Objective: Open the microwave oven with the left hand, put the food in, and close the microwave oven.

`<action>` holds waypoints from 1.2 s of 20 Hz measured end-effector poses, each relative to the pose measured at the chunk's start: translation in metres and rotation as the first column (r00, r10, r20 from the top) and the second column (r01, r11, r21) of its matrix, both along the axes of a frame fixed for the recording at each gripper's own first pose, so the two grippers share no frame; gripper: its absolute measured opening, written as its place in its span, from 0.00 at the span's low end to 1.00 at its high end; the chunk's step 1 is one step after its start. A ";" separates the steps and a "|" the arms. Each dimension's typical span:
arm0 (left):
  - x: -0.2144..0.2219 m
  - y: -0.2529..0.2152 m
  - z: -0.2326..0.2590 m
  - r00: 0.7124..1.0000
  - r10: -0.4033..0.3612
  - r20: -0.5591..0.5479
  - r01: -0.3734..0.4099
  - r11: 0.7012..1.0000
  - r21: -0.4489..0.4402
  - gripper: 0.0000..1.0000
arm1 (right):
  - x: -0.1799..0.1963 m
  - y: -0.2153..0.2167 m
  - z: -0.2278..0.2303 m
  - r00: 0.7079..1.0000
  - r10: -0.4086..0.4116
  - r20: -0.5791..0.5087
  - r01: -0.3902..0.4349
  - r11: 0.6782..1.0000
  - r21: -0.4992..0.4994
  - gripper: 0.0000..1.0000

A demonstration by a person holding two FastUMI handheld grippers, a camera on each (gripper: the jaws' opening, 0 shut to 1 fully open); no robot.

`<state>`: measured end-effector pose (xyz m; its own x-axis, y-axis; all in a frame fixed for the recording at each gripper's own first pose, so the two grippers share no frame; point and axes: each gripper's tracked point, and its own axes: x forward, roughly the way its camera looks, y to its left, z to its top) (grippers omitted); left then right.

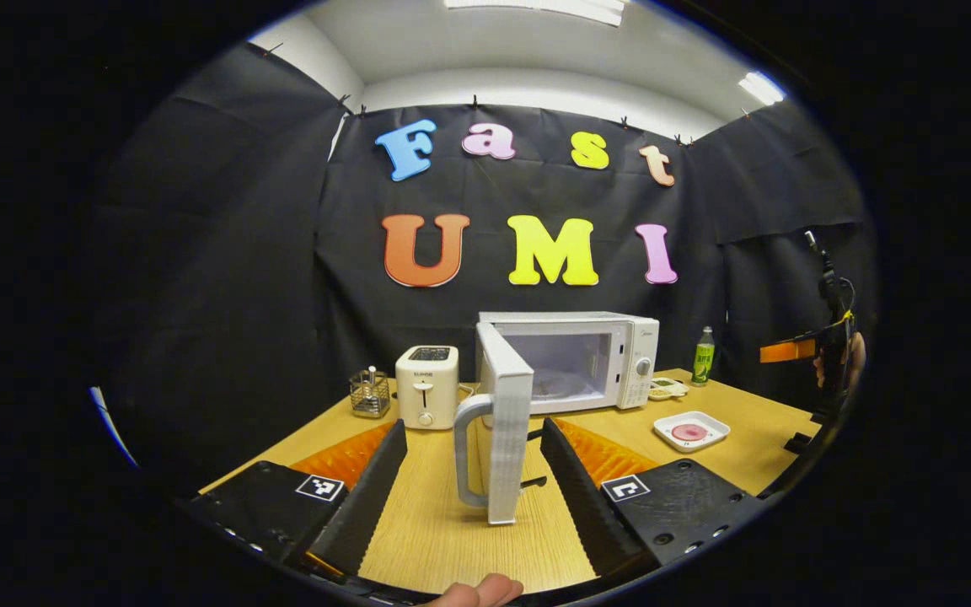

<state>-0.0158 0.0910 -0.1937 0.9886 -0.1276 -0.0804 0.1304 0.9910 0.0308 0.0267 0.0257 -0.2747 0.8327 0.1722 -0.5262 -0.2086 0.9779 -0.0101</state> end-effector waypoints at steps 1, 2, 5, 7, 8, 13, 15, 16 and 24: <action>-0.003 -0.002 0.010 1.000 0.015 0.003 -0.015 1.000 0.005 0.95 | 0.008 -0.001 -0.006 0.999 0.010 -0.042 -0.010 1.000 -0.009 1.00; -0.009 -0.009 0.020 1.000 0.019 0.007 -0.019 1.000 0.003 0.95 | 0.016 -0.005 -0.012 0.995 0.019 -0.096 -0.021 1.000 -0.022 0.92; -0.018 -0.028 0.046 0.999 0.007 0.036 -0.006 1.000 -0.022 0.95 | 0.039 -0.016 -0.041 0.964 0.034 -0.264 -0.047 0.998 -0.045 1.00; -0.017 -0.035 0.059 0.998 0.014 0.056 -0.013 1.000 -0.028 0.95 | 0.050 -0.024 -0.067 0.926 0.029 -0.377 -0.050 0.998 -0.045 1.00; -0.018 -0.041 0.062 0.998 0.017 0.056 -0.015 0.999 -0.031 0.95 | 0.052 -0.027 -0.082 0.896 0.028 -0.443 -0.048 0.998 -0.034 0.98; -0.017 -0.054 0.079 0.996 0.061 0.060 -0.057 0.997 -0.061 0.95 | 0.058 -0.029 -0.154 0.691 0.036 -0.722 0.019 0.998 0.068 0.79; -0.016 -0.061 0.083 0.996 0.063 0.070 -0.057 0.995 -0.082 0.95 | 0.068 -0.031 -0.171 0.637 0.040 -0.770 0.036 0.996 0.082 0.58; -0.015 -0.064 0.085 0.995 0.062 0.074 -0.056 0.994 -0.091 0.95 | 0.073 -0.032 -0.178 0.614 0.047 -0.788 0.034 0.996 0.086 0.52; 0.006 -0.078 0.080 0.997 0.074 0.037 -0.071 0.994 -0.082 0.95 | 0.071 -0.025 -0.205 0.376 0.156 -0.913 0.075 0.977 0.198 0.05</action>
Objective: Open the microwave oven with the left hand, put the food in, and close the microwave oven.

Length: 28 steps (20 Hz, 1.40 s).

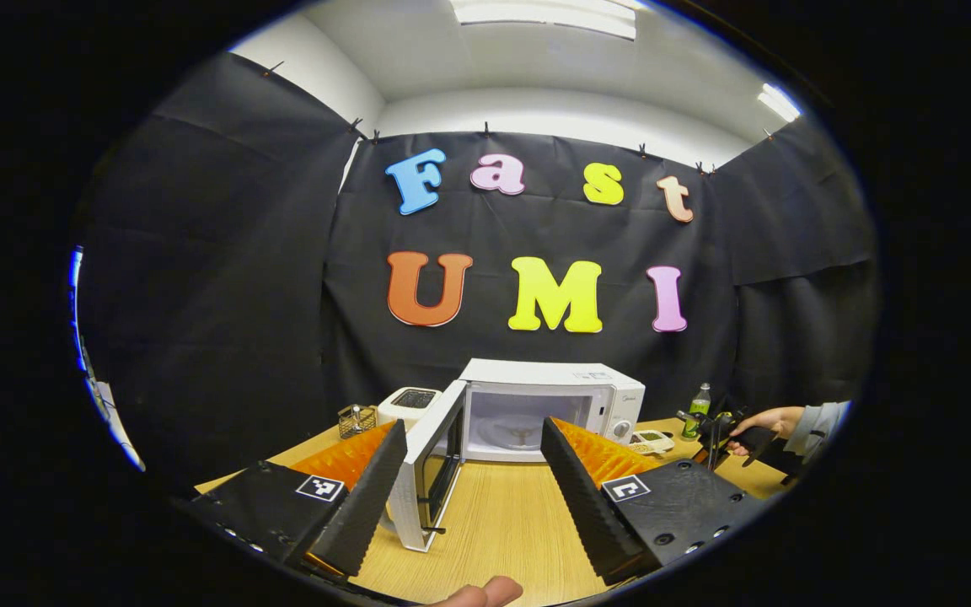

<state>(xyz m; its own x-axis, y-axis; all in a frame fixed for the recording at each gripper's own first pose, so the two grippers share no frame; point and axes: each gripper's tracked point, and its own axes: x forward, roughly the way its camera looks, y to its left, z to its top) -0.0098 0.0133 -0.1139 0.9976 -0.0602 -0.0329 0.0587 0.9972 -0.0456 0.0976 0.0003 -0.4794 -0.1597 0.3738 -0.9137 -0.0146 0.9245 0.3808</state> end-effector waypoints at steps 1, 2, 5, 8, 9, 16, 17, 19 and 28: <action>0.003 0.000 -0.001 1.000 0.004 -0.005 -0.004 1.000 -0.003 0.95 | 0.002 0.000 -0.002 0.999 -0.032 -0.030 0.033 0.999 0.032 0.00; 0.004 -0.001 -0.001 1.000 0.007 -0.010 -0.007 1.000 -0.009 0.95 | 0.003 0.002 -0.002 0.996 -0.061 -0.058 0.065 0.996 0.067 0.00; 0.004 -0.007 -0.001 1.000 -0.007 -0.022 0.006 0.999 -0.041 0.95 | 0.002 0.000 -0.001 0.994 -0.068 -0.080 0.079 0.987 0.141 0.00; 0.004 -0.005 0.000 1.000 0.005 -0.023 -0.005 1.000 -0.029 0.95 | 0.005 0.001 0.000 0.994 -0.093 -0.050 0.101 0.979 0.179 0.04; 0.003 -0.006 0.001 1.000 0.007 -0.021 -0.008 1.000 -0.019 0.95 | 0.006 -0.001 0.002 0.993 -0.117 -0.026 0.120 0.975 0.185 0.00; -0.009 -0.017 0.007 0.999 -0.032 -0.008 0.032 0.999 -0.003 0.95 | -0.001 -0.005 0.022 0.971 -0.229 0.066 0.205 0.944 0.260 0.00; -0.012 -0.019 0.006 0.999 -0.040 -0.005 0.040 0.999 -0.005 0.95 | -0.005 -0.004 0.032 0.967 -0.244 0.074 0.216 0.938 0.269 0.04; -0.019 -0.021 0.008 0.999 -0.054 0.001 0.054 0.999 -0.001 0.95 | -0.015 0.000 0.052 0.955 -0.286 0.082 0.254 0.927 0.276 0.04; -0.051 0.010 0.016 1.000 -0.010 0.025 0.010 1.000 0.001 0.95 | -0.058 0.090 0.113 0.915 -0.379 0.137 0.327 0.898 0.295 0.04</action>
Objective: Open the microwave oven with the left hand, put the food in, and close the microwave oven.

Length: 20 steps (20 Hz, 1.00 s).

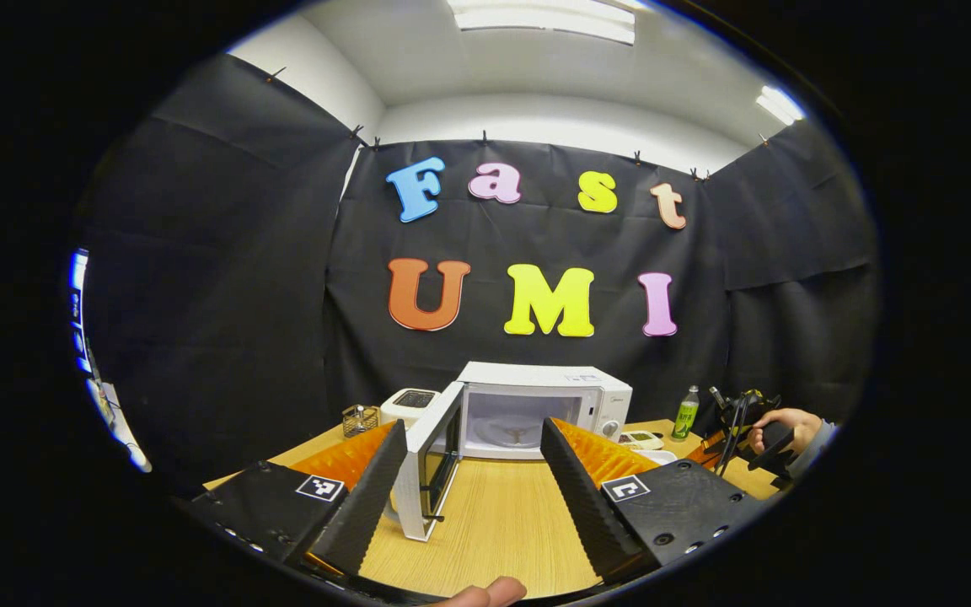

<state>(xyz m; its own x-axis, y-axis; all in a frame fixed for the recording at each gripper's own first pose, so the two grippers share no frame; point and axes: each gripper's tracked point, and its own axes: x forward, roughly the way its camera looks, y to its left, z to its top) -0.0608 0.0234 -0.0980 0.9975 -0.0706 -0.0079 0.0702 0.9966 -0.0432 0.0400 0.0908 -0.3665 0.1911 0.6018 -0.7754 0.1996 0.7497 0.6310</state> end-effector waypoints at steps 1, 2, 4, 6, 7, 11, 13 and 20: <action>-0.005 0.005 -0.001 1.000 0.004 0.002 -0.004 1.000 0.003 0.95 | -0.002 0.015 0.003 1.000 -0.016 -0.006 0.016 1.000 0.009 0.04; -0.010 0.010 -0.002 1.000 0.009 0.008 -0.009 1.000 0.007 0.95 | -0.002 0.030 0.005 1.000 -0.028 -0.010 0.028 1.000 0.012 0.04; -0.016 0.024 0.002 0.999 0.021 0.045 -0.022 1.000 0.014 0.95 | -0.001 0.056 0.007 0.998 -0.053 -0.017 0.053 0.999 0.009 0.04; -0.021 0.035 -0.006 0.999 0.030 0.041 -0.031 0.999 0.019 0.95 | 0.003 0.084 0.007 0.996 -0.087 -0.010 0.087 0.996 0.018 0.04; -0.024 0.040 -0.008 0.999 0.036 0.036 -0.036 0.999 0.019 0.95 | 0.008 0.098 0.005 0.994 -0.110 -0.001 0.110 0.994 0.029 0.04; -0.028 0.058 -0.013 0.998 0.055 0.041 -0.056 0.998 0.032 0.95 | 0.035 0.144 -0.004 0.973 -0.225 0.056 0.221 0.973 0.066 0.00; -0.029 0.067 -0.008 0.995 0.073 0.070 -0.076 0.996 0.050 0.95 | 0.057 0.163 -0.009 0.944 -0.312 0.105 0.303 0.949 0.087 0.00; -0.021 0.069 -0.007 0.996 0.042 0.082 -0.042 0.999 0.002 0.95 | 0.130 0.214 -0.038 0.814 -0.559 0.160 0.541 0.829 0.142 0.04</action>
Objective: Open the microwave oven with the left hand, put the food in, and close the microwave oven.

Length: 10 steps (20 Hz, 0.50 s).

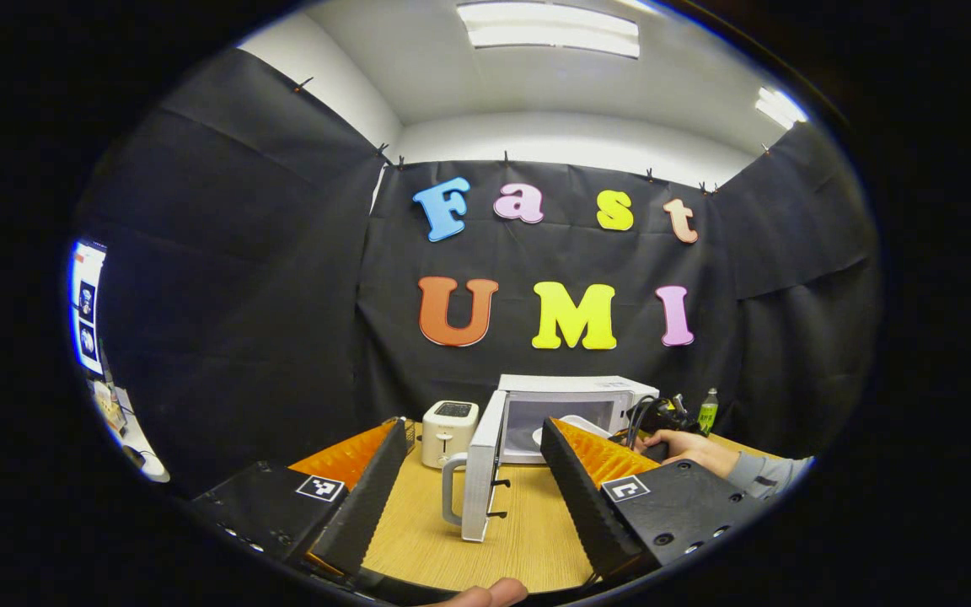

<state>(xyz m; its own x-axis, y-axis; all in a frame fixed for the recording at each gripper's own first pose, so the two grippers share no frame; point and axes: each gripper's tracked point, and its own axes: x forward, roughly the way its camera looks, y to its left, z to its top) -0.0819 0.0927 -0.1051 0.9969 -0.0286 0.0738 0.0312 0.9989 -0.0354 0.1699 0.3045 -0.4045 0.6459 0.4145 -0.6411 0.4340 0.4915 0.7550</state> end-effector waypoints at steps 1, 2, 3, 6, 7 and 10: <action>0.002 0.000 -0.001 1.000 -0.001 0.000 0.001 1.000 0.001 0.95 | 0.011 0.004 -0.007 0.999 -0.039 0.002 0.039 0.999 -0.004 0.04; 0.005 0.002 -0.003 1.000 0.000 -0.005 0.000 1.000 -0.001 0.95 | 0.024 0.008 -0.013 0.996 -0.084 0.009 0.084 0.996 0.002 0.04; 0.009 0.004 -0.004 1.000 0.003 -0.011 -0.003 1.000 -0.006 0.95 | 0.034 0.014 -0.018 0.994 -0.113 0.011 0.112 0.994 0.015 0.04; 0.021 0.010 -0.010 0.999 0.011 -0.035 -0.011 1.000 -0.018 0.95 | 0.069 0.027 -0.030 0.980 -0.196 0.027 0.194 0.979 0.066 0.04; 0.027 0.011 -0.012 0.999 0.010 -0.040 -0.011 1.000 -0.013 0.95 | 0.081 0.029 -0.032 0.974 -0.223 0.037 0.220 0.973 0.071 0.04; 0.044 0.016 -0.022 0.998 0.027 -0.057 -0.025 0.999 0.028 0.95 | 0.117 0.032 -0.036 0.960 -0.256 0.114 0.254 0.967 0.040 0.04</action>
